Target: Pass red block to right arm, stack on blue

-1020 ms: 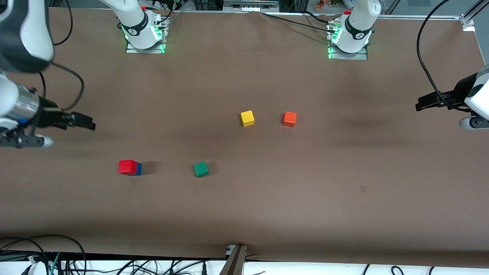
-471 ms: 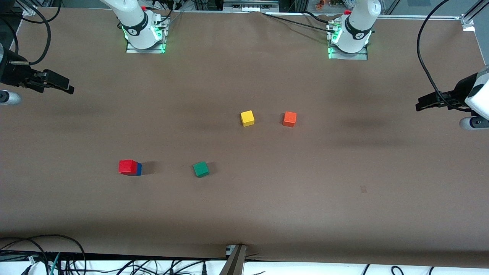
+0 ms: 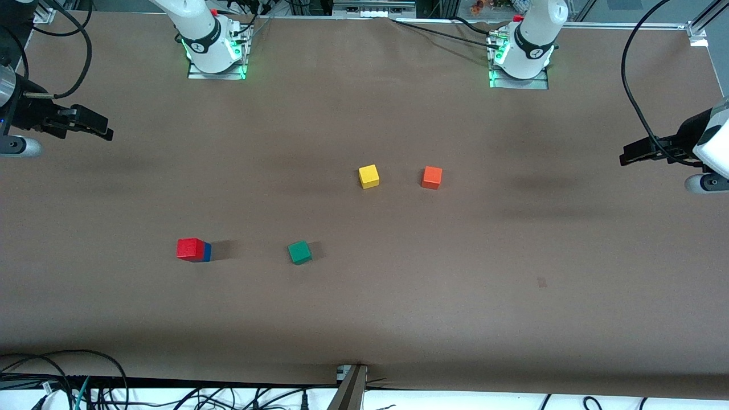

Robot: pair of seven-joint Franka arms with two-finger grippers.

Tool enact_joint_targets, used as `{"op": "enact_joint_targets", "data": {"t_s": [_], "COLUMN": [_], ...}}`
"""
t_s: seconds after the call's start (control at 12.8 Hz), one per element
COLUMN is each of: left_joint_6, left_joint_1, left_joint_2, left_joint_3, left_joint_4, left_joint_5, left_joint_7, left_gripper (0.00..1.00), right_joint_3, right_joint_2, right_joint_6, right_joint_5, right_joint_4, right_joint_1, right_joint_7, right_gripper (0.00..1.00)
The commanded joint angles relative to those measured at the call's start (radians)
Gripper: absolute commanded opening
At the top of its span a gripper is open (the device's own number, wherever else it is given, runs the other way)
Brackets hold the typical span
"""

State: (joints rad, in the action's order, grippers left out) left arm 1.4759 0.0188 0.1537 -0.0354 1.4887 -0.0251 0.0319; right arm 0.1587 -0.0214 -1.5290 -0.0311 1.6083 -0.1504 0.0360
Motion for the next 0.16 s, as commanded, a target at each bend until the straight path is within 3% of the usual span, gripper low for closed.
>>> {"op": "enact_joint_targets", "data": {"t_s": [0.0,0.08], "left_joint_6": [-0.011,-0.011], "left_joint_1": [0.001,0.001], "left_joint_2": [0.01,0.01], "left_joint_3": [0.002,0.002], "left_joint_4": [-0.025,-0.025], "left_joint_5": [0.007,0.007], "left_joint_7": [-0.021,-0.021], "left_gripper": [1.0,1.0], "right_joint_3": [-0.011,-0.011], "right_joint_2": [-0.011,-0.009], "right_joint_6": [0.004,0.006], "right_joint_5": [0.013,0.011], "right_joint_4": [-0.031,-0.031], "right_joint_1": [0.008,0.006], "right_joint_7": [-0.01,-0.008], "right_gripper": [1.0,1.0]}}
